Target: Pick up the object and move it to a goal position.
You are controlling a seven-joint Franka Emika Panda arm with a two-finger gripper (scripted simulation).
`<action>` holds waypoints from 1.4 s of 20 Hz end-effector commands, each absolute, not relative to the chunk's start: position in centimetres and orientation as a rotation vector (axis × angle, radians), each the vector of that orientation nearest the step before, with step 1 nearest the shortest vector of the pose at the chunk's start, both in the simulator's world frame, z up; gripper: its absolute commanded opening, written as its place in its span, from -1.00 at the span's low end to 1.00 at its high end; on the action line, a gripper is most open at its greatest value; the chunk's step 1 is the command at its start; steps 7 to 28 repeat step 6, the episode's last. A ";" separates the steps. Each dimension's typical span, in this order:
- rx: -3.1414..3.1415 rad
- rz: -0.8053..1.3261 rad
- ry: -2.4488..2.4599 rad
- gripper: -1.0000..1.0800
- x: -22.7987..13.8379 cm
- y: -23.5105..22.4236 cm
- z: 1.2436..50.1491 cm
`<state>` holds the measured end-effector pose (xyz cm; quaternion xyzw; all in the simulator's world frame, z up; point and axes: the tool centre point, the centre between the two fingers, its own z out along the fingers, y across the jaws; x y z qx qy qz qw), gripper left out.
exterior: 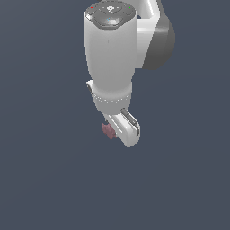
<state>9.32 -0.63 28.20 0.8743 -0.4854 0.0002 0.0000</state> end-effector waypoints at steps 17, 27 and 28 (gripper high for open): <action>2.747 0.000 -1.525 -1.00 9.8 -0.6 28.7; 2.747 0.000 -1.525 -1.00 9.8 -0.6 28.7; 2.747 0.000 -1.525 -1.00 9.8 -0.6 28.7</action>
